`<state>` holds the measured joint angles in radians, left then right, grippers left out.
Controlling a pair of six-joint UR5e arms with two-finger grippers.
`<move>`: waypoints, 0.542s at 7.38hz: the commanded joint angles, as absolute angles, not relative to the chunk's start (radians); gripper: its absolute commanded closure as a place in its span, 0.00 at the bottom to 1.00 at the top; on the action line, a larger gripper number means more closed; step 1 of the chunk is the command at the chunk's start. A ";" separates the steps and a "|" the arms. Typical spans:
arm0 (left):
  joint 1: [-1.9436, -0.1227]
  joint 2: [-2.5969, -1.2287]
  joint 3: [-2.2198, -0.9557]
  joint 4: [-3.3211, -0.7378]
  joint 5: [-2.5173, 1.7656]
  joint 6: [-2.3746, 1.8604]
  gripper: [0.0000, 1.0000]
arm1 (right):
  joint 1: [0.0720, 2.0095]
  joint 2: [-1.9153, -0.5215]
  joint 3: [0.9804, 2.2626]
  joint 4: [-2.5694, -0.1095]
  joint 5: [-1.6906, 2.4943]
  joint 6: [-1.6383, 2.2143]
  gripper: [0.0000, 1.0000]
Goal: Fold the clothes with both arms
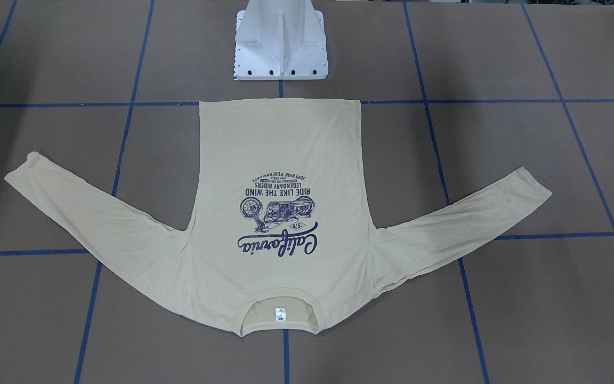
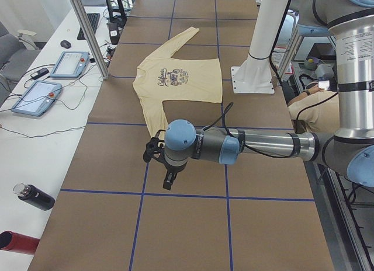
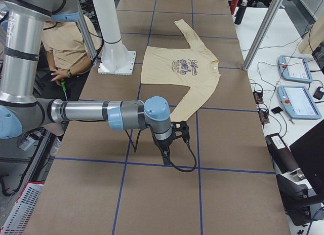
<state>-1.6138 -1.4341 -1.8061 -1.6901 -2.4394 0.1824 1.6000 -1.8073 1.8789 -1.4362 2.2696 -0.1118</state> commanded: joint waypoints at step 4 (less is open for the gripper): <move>-1.617 -1.649 -1.770 -1.914 -2.437 0.179 0.00 | 1.600 -1.775 1.847 -1.206 2.275 -0.084 0.00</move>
